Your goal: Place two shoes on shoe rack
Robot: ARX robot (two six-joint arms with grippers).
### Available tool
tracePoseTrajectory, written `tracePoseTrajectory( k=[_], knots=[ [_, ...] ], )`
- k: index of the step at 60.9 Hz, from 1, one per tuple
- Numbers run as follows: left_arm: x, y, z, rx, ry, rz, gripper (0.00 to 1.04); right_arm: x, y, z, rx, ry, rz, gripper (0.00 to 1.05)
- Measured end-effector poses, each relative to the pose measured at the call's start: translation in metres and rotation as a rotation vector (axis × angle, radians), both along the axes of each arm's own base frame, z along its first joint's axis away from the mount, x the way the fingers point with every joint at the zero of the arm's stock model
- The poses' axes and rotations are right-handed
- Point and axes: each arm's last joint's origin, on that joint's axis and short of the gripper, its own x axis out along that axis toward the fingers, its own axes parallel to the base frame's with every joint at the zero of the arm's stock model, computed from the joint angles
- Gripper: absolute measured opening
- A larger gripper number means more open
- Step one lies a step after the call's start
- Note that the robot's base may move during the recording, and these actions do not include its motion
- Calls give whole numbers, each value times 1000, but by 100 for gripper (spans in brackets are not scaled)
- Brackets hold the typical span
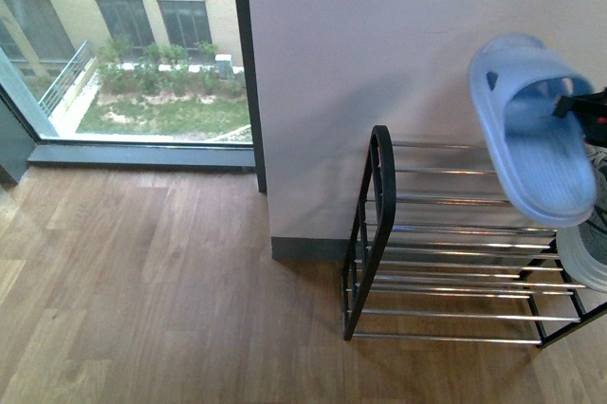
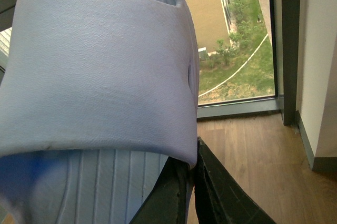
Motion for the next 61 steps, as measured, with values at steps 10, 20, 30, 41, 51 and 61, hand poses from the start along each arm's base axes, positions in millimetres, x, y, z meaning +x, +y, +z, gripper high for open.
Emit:
tracePoseTrajectory(
  k=[10,20,30,41,51,61],
  knots=[
    [0,0,0,0,0,-3,2,30,1,-23,41,104,-80,2],
    [0,0,0,0,0,-2,2,51,-7,-43,82,167,-138,2],
    [0,0,0,0,0,-3,2,69,-18,-62,96,202,-186,2],
    [0,0,0,0,0,-3,2,80,-26,-79,85,217,-147,2],
    [0,0,0,0,0,-3,2,80,-33,-95,12,234,-47,2],
    [0,0,0,0,0,-3,2,78,-44,-105,-52,240,-27,2]
  ],
)
